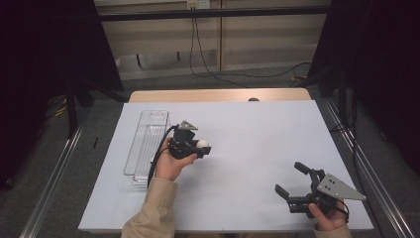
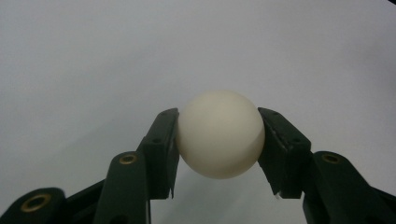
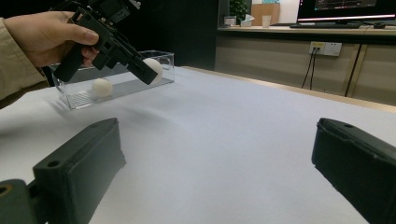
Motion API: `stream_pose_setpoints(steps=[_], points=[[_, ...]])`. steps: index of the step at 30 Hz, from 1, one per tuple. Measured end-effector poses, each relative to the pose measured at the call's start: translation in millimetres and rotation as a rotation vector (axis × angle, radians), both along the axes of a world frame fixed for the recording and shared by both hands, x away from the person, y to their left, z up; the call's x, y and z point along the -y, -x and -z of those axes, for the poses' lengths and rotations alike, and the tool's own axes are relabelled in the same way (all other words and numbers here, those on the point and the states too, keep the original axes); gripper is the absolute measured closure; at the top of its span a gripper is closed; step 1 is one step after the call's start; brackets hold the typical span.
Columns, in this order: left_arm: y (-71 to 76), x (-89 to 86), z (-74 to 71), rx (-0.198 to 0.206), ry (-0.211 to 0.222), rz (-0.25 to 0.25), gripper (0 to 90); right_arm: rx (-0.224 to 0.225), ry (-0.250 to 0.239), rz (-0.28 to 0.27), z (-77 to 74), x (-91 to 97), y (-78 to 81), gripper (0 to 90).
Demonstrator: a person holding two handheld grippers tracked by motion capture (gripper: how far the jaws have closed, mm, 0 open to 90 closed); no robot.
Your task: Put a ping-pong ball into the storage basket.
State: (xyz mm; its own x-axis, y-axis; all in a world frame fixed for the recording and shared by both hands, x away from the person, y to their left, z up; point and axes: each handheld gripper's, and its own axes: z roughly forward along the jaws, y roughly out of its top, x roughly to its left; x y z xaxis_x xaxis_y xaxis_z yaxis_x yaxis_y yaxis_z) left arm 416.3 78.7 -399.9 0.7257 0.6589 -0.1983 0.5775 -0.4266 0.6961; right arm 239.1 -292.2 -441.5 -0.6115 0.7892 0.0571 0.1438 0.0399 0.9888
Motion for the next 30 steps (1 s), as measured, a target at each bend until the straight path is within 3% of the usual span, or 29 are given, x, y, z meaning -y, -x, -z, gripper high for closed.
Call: stream_pose_setpoints(steps=[30], points=[[-2.0, -19.4, -8.9, -0.010, 0.025, -0.042, 51.1, 0.000, 0.001, 0.000, 0.1, -0.1, -0.2, 1.1]])
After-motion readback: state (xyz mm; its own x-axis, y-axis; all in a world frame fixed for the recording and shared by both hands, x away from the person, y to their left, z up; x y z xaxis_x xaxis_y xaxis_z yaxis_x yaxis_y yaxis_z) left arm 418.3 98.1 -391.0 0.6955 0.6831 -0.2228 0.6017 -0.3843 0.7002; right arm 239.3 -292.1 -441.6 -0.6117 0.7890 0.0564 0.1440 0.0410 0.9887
